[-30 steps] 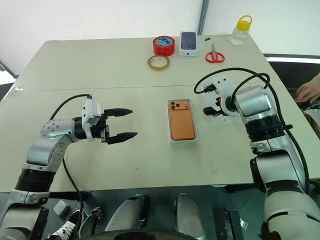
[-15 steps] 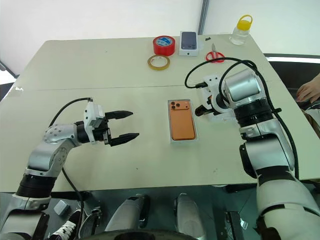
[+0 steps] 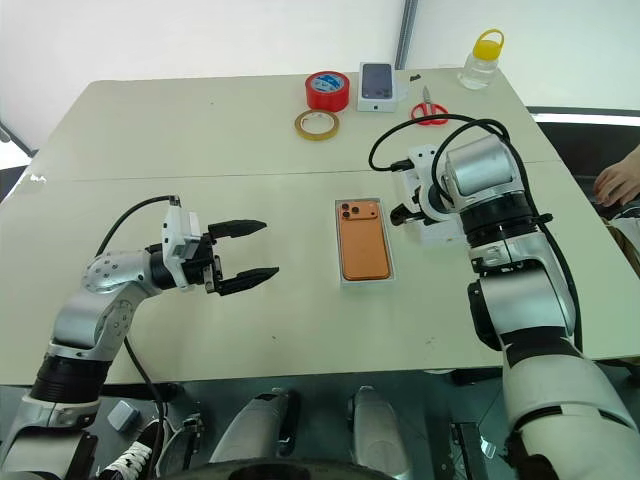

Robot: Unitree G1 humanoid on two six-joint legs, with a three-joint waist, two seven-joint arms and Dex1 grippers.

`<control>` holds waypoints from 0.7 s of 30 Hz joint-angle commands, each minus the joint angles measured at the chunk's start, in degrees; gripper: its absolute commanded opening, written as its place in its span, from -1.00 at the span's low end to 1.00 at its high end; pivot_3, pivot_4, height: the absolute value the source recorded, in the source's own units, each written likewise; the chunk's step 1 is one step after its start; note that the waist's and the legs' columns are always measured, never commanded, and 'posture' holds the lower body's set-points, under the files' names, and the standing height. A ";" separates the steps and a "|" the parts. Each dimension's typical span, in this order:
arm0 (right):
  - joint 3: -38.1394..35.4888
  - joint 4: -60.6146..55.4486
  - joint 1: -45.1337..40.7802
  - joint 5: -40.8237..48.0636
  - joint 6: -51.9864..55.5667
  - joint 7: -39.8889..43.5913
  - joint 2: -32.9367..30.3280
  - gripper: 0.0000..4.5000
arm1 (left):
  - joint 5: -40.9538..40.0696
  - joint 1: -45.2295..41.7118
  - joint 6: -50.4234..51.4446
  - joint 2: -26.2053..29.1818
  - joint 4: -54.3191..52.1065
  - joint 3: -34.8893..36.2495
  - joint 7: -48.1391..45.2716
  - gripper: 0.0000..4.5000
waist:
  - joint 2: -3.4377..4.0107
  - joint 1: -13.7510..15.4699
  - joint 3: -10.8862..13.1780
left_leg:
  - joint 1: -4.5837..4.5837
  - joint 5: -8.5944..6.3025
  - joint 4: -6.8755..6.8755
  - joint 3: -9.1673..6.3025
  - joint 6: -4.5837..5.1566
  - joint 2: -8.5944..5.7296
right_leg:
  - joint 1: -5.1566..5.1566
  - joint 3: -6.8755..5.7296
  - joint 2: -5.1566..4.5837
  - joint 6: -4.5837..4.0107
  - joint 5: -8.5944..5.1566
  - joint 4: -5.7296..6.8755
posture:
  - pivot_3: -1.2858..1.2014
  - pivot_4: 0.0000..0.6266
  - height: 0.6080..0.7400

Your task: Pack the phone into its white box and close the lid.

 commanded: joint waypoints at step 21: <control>-9.16 0.99 0.16 1.25 -2.79 -6.81 2.61 -0.99 | -1.50 -1.31 2.15 -0.51 -2.01 1.41 2.97 1.00 | 0.00 -0.13 -0.01 | 0.03 0.00 0.02 0.00 0.00 0.00 | 0.04 0.00 0.01 0.00 0.00 0.01 | 0.03 -0.52 1.00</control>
